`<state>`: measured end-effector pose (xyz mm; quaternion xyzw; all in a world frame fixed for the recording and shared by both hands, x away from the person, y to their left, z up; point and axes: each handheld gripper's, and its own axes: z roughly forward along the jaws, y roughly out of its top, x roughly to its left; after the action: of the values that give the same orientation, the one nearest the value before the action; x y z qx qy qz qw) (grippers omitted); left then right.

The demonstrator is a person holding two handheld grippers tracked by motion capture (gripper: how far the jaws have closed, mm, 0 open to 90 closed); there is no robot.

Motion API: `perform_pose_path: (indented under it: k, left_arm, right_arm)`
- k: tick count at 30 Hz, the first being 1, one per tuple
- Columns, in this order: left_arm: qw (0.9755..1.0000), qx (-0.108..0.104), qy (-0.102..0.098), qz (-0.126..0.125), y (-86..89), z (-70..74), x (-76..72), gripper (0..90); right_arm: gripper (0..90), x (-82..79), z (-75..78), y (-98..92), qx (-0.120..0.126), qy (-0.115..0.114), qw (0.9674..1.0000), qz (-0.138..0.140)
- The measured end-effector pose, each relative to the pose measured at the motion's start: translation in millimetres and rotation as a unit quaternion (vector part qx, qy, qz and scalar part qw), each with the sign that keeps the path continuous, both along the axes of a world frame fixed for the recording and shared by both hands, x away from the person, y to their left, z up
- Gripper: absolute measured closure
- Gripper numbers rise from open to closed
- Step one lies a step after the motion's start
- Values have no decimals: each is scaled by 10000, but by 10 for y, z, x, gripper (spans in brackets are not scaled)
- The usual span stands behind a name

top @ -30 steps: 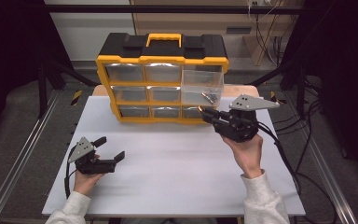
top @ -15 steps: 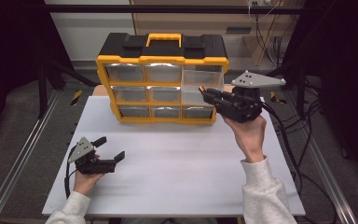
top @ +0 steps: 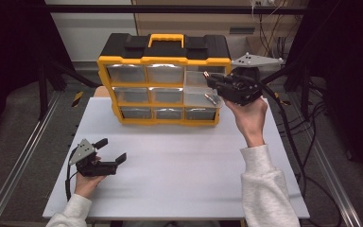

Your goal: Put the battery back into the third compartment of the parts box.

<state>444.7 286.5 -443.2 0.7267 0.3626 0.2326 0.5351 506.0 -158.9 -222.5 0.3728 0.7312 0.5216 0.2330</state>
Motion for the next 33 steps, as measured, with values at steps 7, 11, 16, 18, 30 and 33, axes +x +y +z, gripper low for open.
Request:
perform_pose_path:
  k: [7,11,16,18,30,33]
  left_arm:
    - [10000,6,2,-4,-3,-2,0,13]
    - [10000,9,-1,-5,-3,-2,1,13]
    - [10000,7,1,-6,-4,-3,2,13]
    - [10000,7,-6,-11,-3,-1,0,13]
    - [10000,0,-3,-13,0,-1,1,14]
    - [10000,10,-3,-13,-7,-6,3,14]
  right_arm:
    - [771,181,-61,0,-213,148,9994,-214]
    - [771,269,-108,4,-428,339,9977,-404]
    - [769,342,-183,16,-533,544,9963,-405]
    - [767,369,-205,16,-560,594,9957,-428]
    - [517,179,-151,-123,-148,13,9994,-325]
    - [344,60,-178,-154,-60,-312,9990,-311]
